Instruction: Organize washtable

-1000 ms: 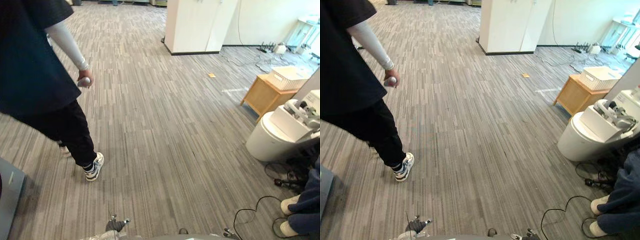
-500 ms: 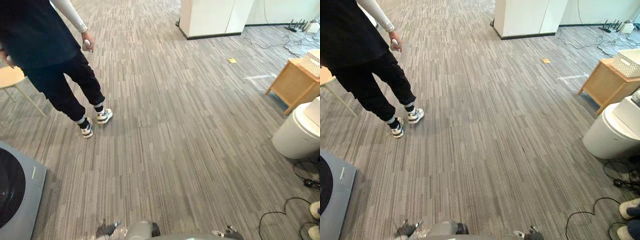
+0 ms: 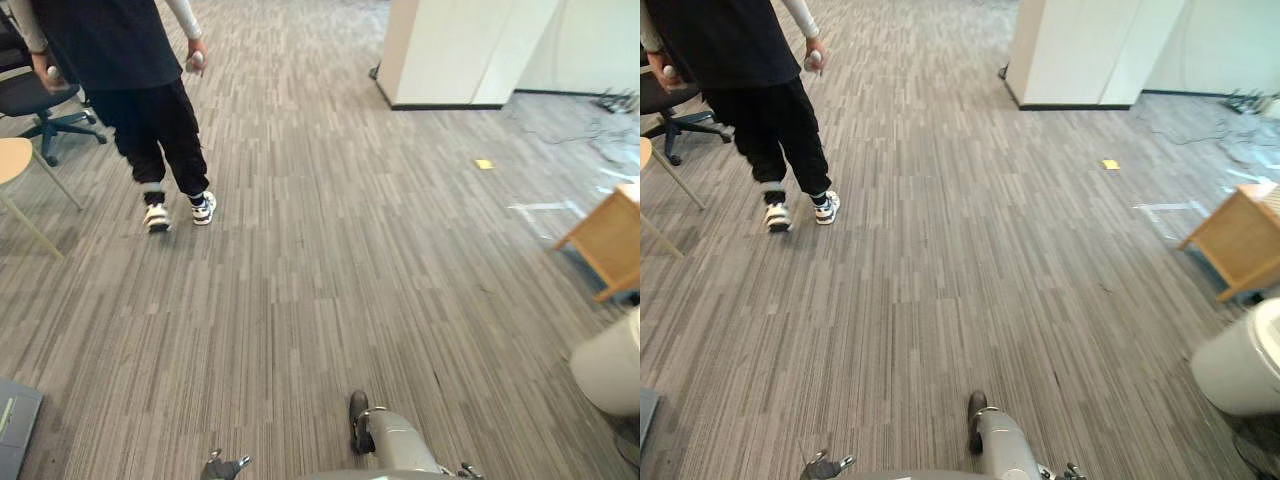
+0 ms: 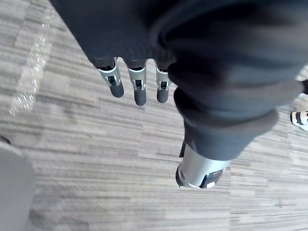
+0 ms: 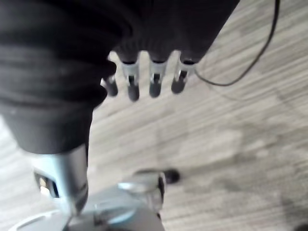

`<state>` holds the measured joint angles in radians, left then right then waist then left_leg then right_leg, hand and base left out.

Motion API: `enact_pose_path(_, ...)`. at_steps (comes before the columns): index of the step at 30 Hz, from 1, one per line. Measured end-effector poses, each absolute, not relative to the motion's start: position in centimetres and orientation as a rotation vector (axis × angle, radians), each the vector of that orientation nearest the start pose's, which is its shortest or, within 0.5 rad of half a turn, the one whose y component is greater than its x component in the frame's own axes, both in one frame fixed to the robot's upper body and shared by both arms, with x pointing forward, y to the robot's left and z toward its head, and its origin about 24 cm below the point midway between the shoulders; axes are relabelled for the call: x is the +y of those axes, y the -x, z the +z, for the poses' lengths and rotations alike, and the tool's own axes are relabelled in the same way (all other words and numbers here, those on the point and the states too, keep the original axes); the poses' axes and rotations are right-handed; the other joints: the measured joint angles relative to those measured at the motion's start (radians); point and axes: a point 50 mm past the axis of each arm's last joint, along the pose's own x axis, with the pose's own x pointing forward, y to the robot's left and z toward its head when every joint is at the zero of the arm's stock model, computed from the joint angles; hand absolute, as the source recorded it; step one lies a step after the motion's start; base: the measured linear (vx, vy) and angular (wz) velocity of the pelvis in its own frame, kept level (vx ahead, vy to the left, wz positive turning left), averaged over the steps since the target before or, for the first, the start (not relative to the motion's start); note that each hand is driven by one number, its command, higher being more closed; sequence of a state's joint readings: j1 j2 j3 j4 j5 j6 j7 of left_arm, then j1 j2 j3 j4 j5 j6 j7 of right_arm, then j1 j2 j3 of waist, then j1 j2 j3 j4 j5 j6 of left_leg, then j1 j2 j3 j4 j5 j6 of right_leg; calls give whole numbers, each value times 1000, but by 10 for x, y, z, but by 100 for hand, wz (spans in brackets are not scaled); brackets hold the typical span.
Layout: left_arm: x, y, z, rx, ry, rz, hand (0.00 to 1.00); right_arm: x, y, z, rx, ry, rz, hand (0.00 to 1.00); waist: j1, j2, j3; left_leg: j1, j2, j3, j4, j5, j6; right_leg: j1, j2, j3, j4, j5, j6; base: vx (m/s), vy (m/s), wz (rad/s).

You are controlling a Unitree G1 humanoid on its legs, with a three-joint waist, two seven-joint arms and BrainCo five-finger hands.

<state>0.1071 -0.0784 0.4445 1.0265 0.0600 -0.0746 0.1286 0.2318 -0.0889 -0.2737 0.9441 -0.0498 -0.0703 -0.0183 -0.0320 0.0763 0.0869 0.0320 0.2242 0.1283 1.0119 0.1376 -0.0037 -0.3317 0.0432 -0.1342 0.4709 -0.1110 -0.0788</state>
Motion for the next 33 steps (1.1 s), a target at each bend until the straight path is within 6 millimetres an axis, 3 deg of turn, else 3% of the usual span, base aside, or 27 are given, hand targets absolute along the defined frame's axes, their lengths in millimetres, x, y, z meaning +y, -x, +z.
enact_pose_path(1,189,-77,-163,1073,157,517,0,-229,-52,-157,1101,21,-353,0,12,-1,7,-79,56,48,157,-67,36,97,17,22,-43,-28,-8,736,-94,-34)
enact_pose_path(3,194,-81,-159,1032,151,528,0,-225,-53,-158,1105,11,-346,0,34,-27,14,-196,70,80,238,-165,36,240,8,56,-123,-62,-5,804,-50,-36)
enact_pose_path(5,198,-89,-154,971,125,505,0,-225,-60,-157,1093,29,-325,0,54,-29,13,-354,50,115,111,-256,11,369,-5,97,-203,-121,14,709,55,-38)
enact_pose_path(6,200,-91,-152,959,110,487,0,-224,-66,-157,1086,42,-305,0,54,-31,12,-408,21,127,-63,-278,-15,411,-19,111,-220,-151,26,472,82,-25)
enact_pose_path(7,201,-92,-152,957,103,484,0,-223,-67,-157,1083,45,-299,0,54,-32,12,-416,9,127,-117,-280,-18,421,-25,114,-224,-159,32,620,168,-31)
enact_pose_path(8,204,-92,-152,956,81,470,0,-222,-75,-156,1068,57,-277,0,59,-35,12,-440,-33,130,-357,-274,-26,454,-43,135,-235,-190,43,522,172,-46)
enact_pose_path(9,206,-89,-152,964,64,464,0,-221,-77,-157,1071,57,-270,0,71,-39,8,-438,-75,123,-608,-241,-66,489,-65,162,-244,-228,57,657,226,-57)
enact_pose_path(10,208,-86,-152,971,52,459,0,-221,-74,-158,1086,59,-268,0,82,-42,3,-439,-85,113,-658,-174,-63,510,-73,177,-254,-247,55,750,287,-78)
enact_pose_path(11,213,-71,-155,1017,30,461,0,-215,-67,-162,1120,44,-261,0,103,-80,-29,-431,-123,127,-639,-128,5,535,-103,220,-252,-263,44,790,285,-43)
enact_pose_path(12,218,-65,-157,1044,17,470,0,-209,-62,-164,1136,17,-264,0,93,-101,-54,-440,-149,128,-603,-173,38,511,-128,237,-190,-247,46,976,341,-7)
enact_pose_path(13,223,-59,-158,1068,4,475,0,-206,-55,-167,1151,-18,-291,0,78,-126,-59,-441,-179,122,-549,-229,83,455,-146,255,-29,-226,90,821,275,44)
enact_pose_path(14,226,-55,-159,1083,-5,476,0,-204,-53,-167,1158,-38,-307,0,71,-142,-59,-431,-197,122,-525,-265,92,428,-152,269,72,-210,125,943,303,54)
enact_pose_path(15,231,-49,-160,1114,-18,485,0,-199,-45,-170,1188,-75,-332,0,66,-171,-54,-395,-228,128,-486,-331,115,367,-155,319,294,-133,243,760,220,33)
enact_pose_path(16,235,-41,-162,1153,-27,489,0,-197,-41,-172,1208,-88,-332,0,62,-174,-45,-333,-247,136,-473,-383,128,312,-145,360,498,-37,352,698,158,19)
enact_pose_path(18,232,-37,-163,1179,-33,472,0,-201,-42,-171,1198,-94,-353,0,48,-163,-37,-218,-257,132,-503,-423,134,252,-152,323,669,-26,336,614,127,-16)
enact_pose_path(19,226,-37,-164,1182,-27,452,0,-207,-40,-169,1178,-93,-381,0,47,-131,-29,-81,-256,130,-593,-449,125,167,-151,248,745,-74,239,652,131,-37)
enact_pose_path(20,223,-41,-165,1174,-19,448,0,-210,-41,-167,1155,-92,-396,0,45,-119,-25,-13,-252,129,-648,-456,116,110,-145,201,739,-106,195,612,114,-35)
enact_pose_path(23,215,-58,-164,1135,0,422,0,-214,-38,-163,1123,-84,-422,0,39,-94,-23,118,-236,112,-726,-500,80,-43,-143,58,511,-149,153,446,42,7)
enact_pose_path(25,211,-71,-162,1102,8,410,0,-210,-30,-164,1152,-89,-419,0,18,-86,-26,195,-224,79,-758,-538,62,-83,-149,-16,136,-104,120,642,-49,59)
enact_pose_path(26,205,-75,-162,1091,21,402,0,-208,-27,-165,1171,-87,-408,0,11,-86,-27,244,-222,61,-797,-552,44,-95,-142,-15,-41,-46,110,664,-101,56)
enact_pose_path(27,201,-75,-163,1093,32,397,0,-207,-26,-165,1176,-81,-398,0,3,-82,-29,267,-215,54,-814,-559,31,-101,-134,-12,-94,-25,104,739,-141,72)
enact_pose_path(28,191,-73,-165,1102,58,388,0,-208,-25,-166,1186,-69,-386,0,-15,-72,-33,303,-195,27,-807,-566,9,-106,-118,1,-65,48,79,792,-197,71)
enact_pose_path(29,189,-78,-164,1085,62,385,0,-208,-21,-166,1204,-59,-376,0,-12,-74,-34,285,-171,8,-708,-559,-9,-102,-107,17,-16,131,59,792,-221,59)
enact_pose_path(30,188,-80,-163,1079,67,385,0,-212,-22,-165,1200,-50,-380,0,-6,-63,-35,265,-148,7,-632,-552,-21,-96,-103,12,16,110,74,784,-231,25)
enact_pose_path(31,182,-81,-164,1077,98,398,0,-219,-25,-164,1189,-33,-384,0,-4,-37,-36,196,-99,7,-439,-486,-41,-65,-78,-10,44,47,63,607,-175,4)
enact_pose_path(32,182,-81,-164,1073,118,419,0,-220,-26,-163,1185,-28,-383,0,-5,-27,-32,152,-82,7,-336,-417,-28,-49,-71,-18,58,19,59,747,-206,-4)
enact_pose_path(33,181,-80,-164,1068,157,458,0,-225,-28,-162,1172,-20,-390,0,-8,-9,-22,70,-35,12,-139,-202,-14,9,-54,-25,50,-24,41,719,-201,-16)
